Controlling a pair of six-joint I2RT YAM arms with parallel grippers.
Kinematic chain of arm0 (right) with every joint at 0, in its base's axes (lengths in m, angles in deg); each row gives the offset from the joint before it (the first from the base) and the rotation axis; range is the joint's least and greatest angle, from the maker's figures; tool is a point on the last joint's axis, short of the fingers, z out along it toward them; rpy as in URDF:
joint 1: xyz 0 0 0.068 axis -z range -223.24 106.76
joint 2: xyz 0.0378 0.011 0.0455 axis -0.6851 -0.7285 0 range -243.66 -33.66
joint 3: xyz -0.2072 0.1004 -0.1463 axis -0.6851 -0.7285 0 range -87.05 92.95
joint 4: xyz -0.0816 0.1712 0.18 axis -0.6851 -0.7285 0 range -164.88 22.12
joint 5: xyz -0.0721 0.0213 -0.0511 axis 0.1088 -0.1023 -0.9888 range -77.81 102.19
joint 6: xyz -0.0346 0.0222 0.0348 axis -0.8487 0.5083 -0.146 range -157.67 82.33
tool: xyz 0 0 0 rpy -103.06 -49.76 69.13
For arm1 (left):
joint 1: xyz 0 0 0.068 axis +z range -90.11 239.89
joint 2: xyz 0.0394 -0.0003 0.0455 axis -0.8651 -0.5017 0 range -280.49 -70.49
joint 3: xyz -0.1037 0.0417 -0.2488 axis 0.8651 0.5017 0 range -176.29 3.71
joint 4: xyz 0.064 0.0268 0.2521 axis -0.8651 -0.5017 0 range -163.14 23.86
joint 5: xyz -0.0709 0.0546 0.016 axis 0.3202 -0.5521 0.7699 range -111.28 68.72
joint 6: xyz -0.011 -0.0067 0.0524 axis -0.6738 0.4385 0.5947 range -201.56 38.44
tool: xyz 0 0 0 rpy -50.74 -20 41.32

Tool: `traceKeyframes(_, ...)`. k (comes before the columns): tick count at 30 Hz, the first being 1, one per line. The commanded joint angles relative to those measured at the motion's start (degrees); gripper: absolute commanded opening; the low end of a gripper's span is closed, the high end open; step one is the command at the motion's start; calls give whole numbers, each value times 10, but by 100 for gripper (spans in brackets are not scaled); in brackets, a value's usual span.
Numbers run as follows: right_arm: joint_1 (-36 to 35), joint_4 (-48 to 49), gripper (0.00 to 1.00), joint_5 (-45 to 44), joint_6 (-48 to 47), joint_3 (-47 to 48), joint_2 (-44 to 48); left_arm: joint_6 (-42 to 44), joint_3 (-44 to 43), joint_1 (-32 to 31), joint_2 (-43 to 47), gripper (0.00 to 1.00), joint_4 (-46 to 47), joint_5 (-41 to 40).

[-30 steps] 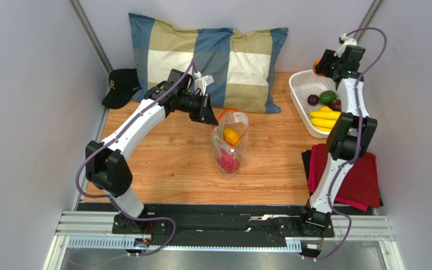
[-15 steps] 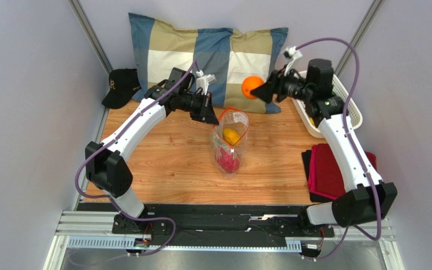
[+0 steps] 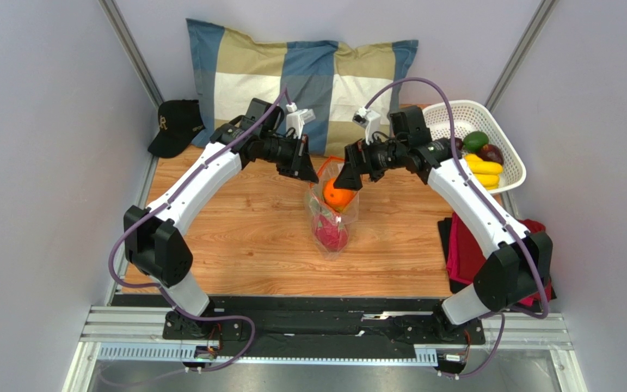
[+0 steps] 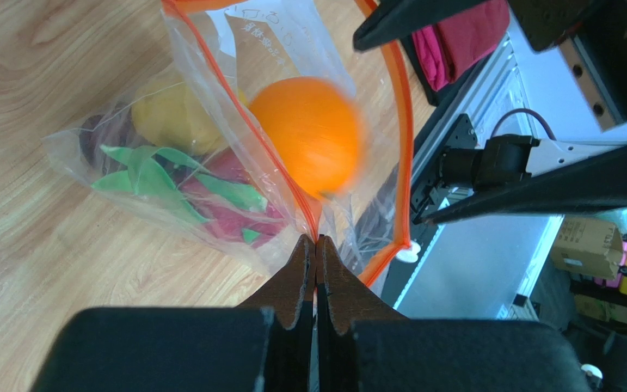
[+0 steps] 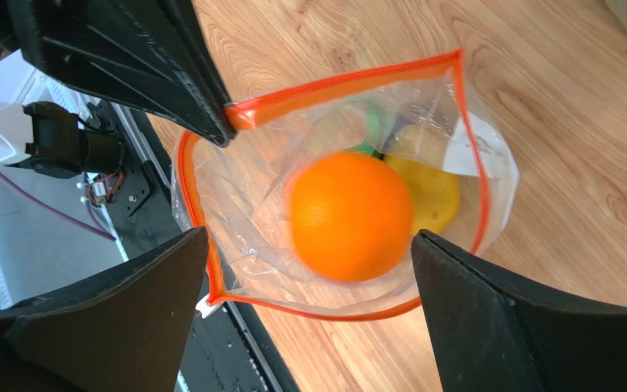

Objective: Place the food in the zip-top bag and seal the zipper
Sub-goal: Place the fake fruit in the zipper food storage bag, then pick up the fake fruit from the bin.

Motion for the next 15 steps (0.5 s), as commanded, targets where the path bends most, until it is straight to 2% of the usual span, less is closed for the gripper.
traceKeyframes(1,59,-53,100,33,-29,70,-4,15,-21,-3,19,0,1,2)
traceKeyframes(5,191,-35,100,50,-4,118,-43,14,-23,-2,19,0,1,3)
traceKeyframes(7,226,-27,100,38,-16,153,-80,14,-23,-2,19,0,1,4)
traceKeyframes(8,276,-21,100,16,-21,162,-92,14,-23,-2,19,0,1,4)
traceKeyframes(12,349,7,98,-63,-35,219,-181,13,-20,-2,15,0,5,4)
traceKeyframes(15,389,9,96,-144,-21,299,-270,12,-16,-2,13,0,7,4)
